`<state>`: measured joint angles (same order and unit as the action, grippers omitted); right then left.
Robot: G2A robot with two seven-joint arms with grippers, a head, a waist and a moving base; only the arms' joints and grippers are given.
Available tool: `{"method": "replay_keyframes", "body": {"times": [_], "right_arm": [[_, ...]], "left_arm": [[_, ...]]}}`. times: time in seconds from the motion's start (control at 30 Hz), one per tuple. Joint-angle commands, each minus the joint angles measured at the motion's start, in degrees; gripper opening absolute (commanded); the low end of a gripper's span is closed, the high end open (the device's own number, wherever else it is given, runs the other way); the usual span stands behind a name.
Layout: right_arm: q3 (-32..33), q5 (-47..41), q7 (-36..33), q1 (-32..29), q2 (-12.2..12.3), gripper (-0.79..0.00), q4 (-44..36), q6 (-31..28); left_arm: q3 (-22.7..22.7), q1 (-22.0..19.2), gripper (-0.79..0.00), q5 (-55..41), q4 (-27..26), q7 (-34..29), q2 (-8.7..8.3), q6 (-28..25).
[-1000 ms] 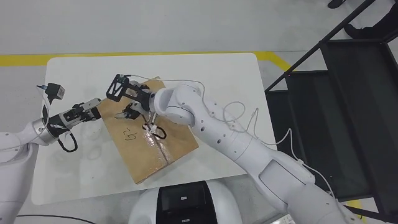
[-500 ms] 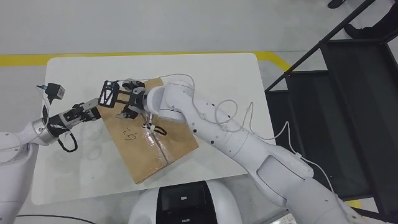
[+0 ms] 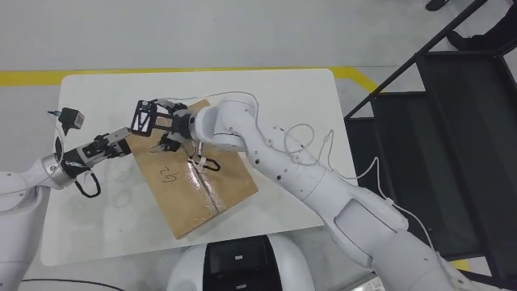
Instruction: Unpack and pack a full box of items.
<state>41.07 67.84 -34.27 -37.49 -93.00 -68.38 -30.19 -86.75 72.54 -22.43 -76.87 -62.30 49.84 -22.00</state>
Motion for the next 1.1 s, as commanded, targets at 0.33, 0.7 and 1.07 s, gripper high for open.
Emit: {"method": "replay_keyframes", "body": {"times": [0.33,0.7,1.07], "right_arm": [[-1.7,6.3,-4.8,-2.2,-0.2,0.0,-5.5,8.6],[-7.5,12.1,-11.3,0.1,-3.1,-0.126,-3.4,16.0],[-6.9,12.5,-13.2,0.7,-4.5,-0.785,-1.9,18.6]], "left_arm": [[0.0,0.0,0.0,0.0,0.0,0.0,0.0,0.0],[0.0,0.0,0.0,0.0,0.0,0.0,0.0,0.0],[0.0,0.0,0.0,0.0,0.0,0.0,0.0,0.0]]}}
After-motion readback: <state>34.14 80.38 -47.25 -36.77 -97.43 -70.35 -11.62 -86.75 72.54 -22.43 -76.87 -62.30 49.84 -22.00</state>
